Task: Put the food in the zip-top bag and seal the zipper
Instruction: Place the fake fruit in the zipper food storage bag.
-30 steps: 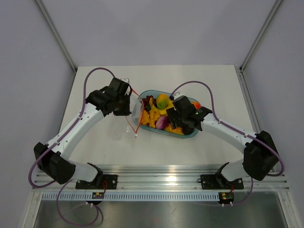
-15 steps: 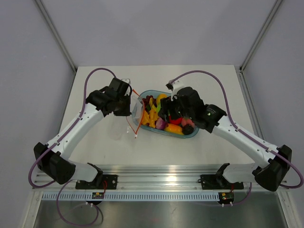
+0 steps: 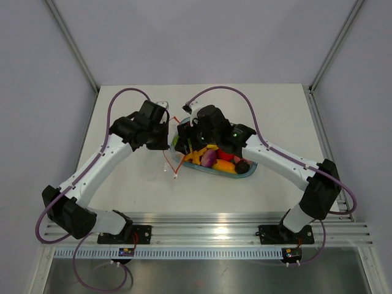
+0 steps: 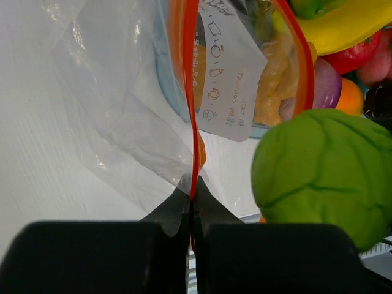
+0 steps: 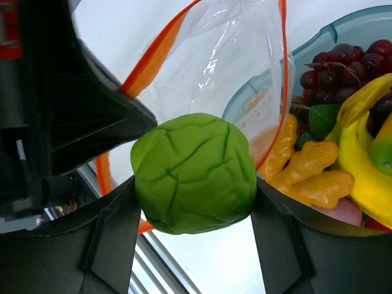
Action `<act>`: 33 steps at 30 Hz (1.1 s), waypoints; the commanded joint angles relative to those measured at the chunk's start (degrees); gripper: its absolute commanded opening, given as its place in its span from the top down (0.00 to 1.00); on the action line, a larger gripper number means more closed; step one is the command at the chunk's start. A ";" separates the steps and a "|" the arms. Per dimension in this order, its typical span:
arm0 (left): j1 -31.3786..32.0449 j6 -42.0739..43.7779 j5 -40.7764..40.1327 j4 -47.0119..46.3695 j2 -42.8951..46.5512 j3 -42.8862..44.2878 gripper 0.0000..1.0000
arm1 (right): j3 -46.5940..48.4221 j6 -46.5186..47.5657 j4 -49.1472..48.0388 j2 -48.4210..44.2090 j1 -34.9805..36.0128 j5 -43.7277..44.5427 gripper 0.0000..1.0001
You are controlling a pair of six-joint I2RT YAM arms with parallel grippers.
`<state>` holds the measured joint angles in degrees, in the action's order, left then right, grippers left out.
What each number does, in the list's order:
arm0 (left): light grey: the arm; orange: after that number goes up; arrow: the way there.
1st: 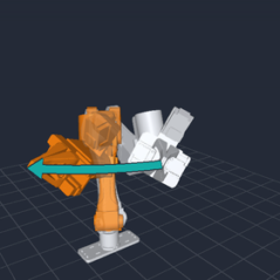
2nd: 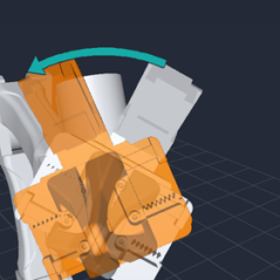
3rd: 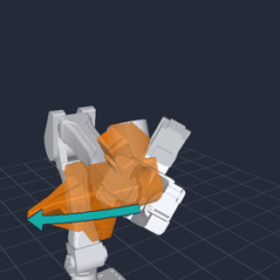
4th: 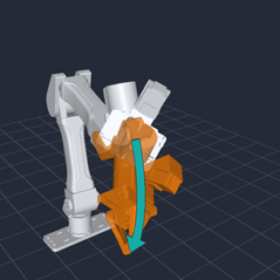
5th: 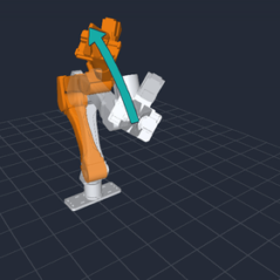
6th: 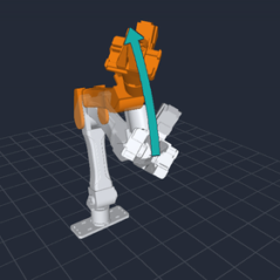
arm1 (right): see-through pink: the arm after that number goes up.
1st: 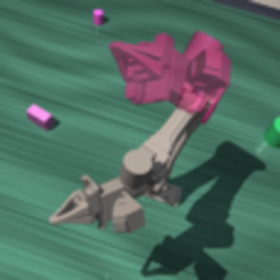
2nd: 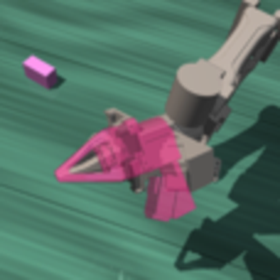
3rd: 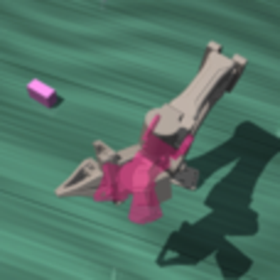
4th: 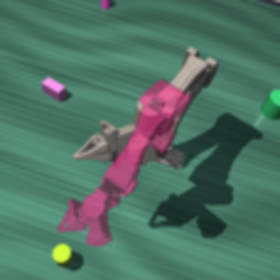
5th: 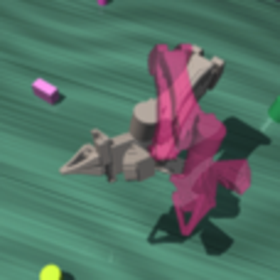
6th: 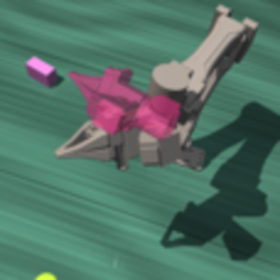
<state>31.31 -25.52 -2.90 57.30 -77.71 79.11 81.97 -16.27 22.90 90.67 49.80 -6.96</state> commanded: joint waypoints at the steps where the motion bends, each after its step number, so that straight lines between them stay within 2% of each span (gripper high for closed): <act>1: 0.24 1.26 2.45 -1.14 2.83 0.17 1.00 | 3.80 -0.87 -2.86 1.78 0.47 -2.00 0.41; 8: 0.24 1.52 7.72 -2.54 3.88 -0.18 1.00 | 6.18 -1.66 -2.51 4.60 0.47 -2.01 0.34; 11: 0.24 1.44 8.69 -2.81 3.97 0.08 1.00 | 7.14 -1.92 -1.98 5.39 0.47 -1.39 0.26; 12: 0.24 1.52 8.87 -2.72 4.15 0.08 1.00 | 7.58 -1.83 -1.63 5.74 0.47 -1.30 0.18; 15: 0.24 1.79 8.61 -2.81 4.41 0.08 1.00 | 8.11 -1.83 -0.75 6.01 0.47 -0.69 0.08; 18: 0.24 1.79 7.29 -2.28 4.24 -0.10 1.00 | 7.85 -1.75 -0.14 4.87 0.56 0.19 0.04; 24: 0.24 1.44 5.18 -2.37 4.15 -0.10 1.00 | 5.22 -0.87 1.28 -0.04 0.47 6.07 0.06; 28: 0.15 1.44 5.88 -2.98 4.15 -0.71 1.00 | -1.19 -0.78 0.48 -7.78 0.12 19.75 0.11; 33: 0.15 1.17 5.62 -3.60 3.45 -0.63 1.00 | -8.40 -2.62 6.00 -16.39 -3.91 27.87 0.12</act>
<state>31.31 -24.27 2.50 56.45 -75.16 78.46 76.27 -17.80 25.82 79.64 48.56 11.31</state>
